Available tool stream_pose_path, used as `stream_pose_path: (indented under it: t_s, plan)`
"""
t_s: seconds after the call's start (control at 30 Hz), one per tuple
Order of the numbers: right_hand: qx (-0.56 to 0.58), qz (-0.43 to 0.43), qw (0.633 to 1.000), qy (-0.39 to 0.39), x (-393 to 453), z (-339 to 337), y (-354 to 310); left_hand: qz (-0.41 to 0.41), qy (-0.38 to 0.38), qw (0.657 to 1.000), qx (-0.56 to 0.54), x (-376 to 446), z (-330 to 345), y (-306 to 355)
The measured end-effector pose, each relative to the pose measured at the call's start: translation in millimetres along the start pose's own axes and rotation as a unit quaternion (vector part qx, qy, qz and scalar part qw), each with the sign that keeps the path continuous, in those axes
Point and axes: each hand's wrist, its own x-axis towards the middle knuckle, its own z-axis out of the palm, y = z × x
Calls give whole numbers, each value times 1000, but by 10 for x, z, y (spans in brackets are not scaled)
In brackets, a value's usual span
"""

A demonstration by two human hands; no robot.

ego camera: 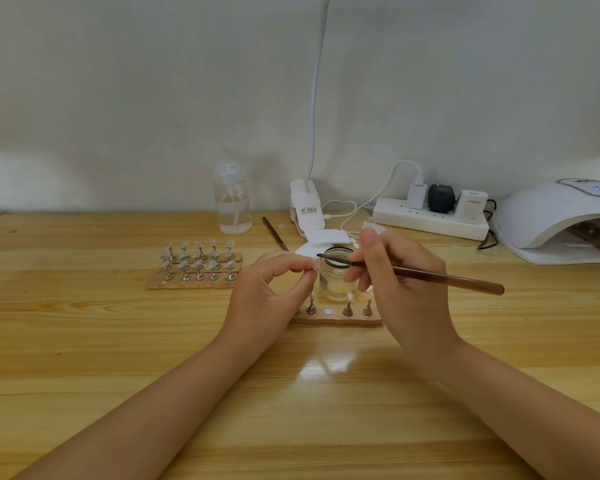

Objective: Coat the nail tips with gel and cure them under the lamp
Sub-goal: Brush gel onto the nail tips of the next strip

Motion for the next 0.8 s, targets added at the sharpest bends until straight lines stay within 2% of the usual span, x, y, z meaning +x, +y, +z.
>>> stream_pose_path:
  t_s: [0.43, 0.67, 0.8]
  plan:
    - [9, 3, 1000, -19, -21, -22, 24, -16, -7, 1000, 11, -4, -11, 28]
    - [23, 4, 1000, 11, 9, -52, 22, -22, -3, 1000, 5, -11, -16, 50]
    - [-8, -7, 1000, -9, 15, -33, 24, -24, -8, 1000, 4, -17, -17, 55]
